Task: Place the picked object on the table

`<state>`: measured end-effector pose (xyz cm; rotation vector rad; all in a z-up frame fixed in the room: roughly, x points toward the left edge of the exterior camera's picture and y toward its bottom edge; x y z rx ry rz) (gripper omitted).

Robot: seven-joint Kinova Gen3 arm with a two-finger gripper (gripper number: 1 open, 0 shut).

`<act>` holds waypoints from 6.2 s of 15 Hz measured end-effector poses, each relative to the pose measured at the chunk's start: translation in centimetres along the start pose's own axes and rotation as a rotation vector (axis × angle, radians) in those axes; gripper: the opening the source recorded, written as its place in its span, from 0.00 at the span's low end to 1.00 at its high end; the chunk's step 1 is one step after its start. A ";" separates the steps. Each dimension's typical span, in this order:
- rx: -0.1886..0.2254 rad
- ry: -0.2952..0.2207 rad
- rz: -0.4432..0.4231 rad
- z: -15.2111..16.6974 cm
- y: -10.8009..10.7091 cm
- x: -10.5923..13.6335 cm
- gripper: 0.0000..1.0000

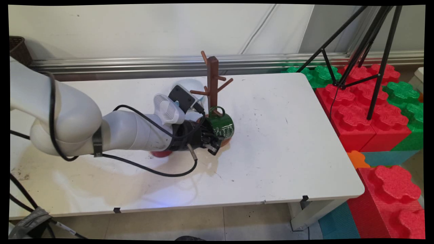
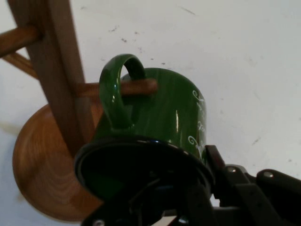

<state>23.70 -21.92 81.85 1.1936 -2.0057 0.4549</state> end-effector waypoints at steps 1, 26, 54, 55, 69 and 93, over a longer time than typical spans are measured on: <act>-0.006 0.002 0.013 -0.3 0.2 0.0 0.00; -0.127 -0.082 0.466 -10.2 -1.8 2.0 0.00; 0.121 -0.714 0.566 -20.1 -16.6 1.2 0.00; 0.127 -0.730 0.561 -19.8 -16.8 0.9 0.00; 0.148 -0.865 0.566 -12.5 -17.5 -1.5 0.00; 0.159 -0.914 0.527 -5.4 -17.4 -2.4 1.00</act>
